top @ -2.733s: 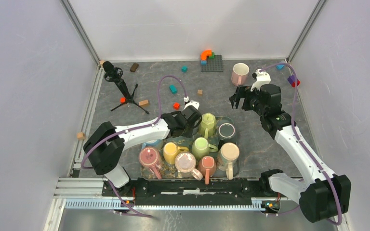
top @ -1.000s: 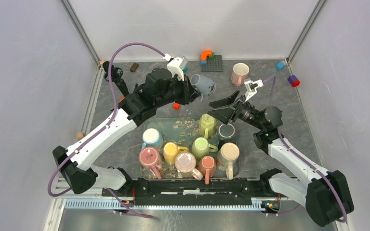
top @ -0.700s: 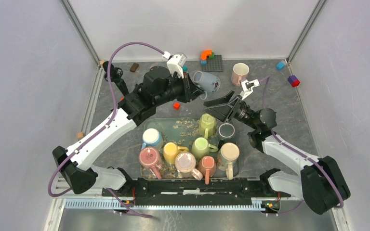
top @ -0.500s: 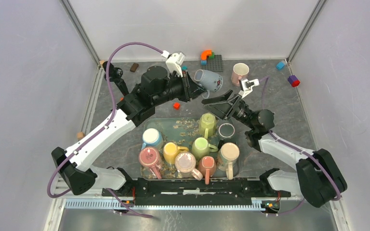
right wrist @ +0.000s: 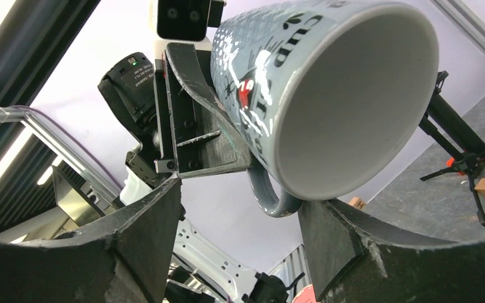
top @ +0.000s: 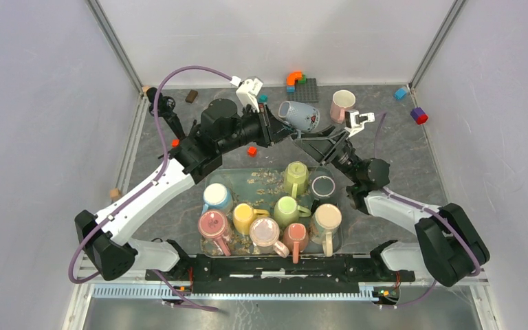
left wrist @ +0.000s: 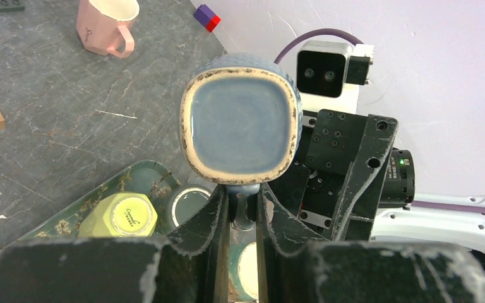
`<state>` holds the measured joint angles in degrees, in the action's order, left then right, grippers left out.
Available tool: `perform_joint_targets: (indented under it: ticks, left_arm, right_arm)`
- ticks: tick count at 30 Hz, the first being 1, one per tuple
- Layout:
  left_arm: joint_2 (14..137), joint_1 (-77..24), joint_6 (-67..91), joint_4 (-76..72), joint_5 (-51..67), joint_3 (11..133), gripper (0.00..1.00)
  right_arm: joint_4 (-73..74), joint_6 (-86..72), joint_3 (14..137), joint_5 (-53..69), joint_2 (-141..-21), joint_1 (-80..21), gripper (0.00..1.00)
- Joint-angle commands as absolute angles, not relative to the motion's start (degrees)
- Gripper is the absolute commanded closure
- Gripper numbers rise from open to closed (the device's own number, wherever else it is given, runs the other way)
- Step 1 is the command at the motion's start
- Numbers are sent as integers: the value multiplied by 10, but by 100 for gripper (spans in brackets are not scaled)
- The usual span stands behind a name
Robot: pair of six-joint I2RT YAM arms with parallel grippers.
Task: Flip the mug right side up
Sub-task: Turn over the cup on the tray.
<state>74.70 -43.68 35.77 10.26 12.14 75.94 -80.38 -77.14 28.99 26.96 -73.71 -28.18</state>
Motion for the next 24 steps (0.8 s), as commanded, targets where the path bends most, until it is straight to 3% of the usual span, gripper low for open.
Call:
perform_joint_targets:
  ticks: [1, 16, 19, 24]
  left_arm:
    - [723, -434, 388, 18, 145, 750, 98]
    - [717, -433, 408, -25, 163, 706, 98]
    - [712, -433, 407, -25, 164, 696, 98]
    - [700, -433, 403, -28, 165, 676, 98]
  right_arm:
    - [-854, -788, 318, 263, -749, -289, 30]
    - [-858, -793, 333, 255, -763, -297, 58]
    - [-847, -786, 336, 253, -761, -297, 68]
    - [-807, -752, 338, 252, -749, -300, 94]
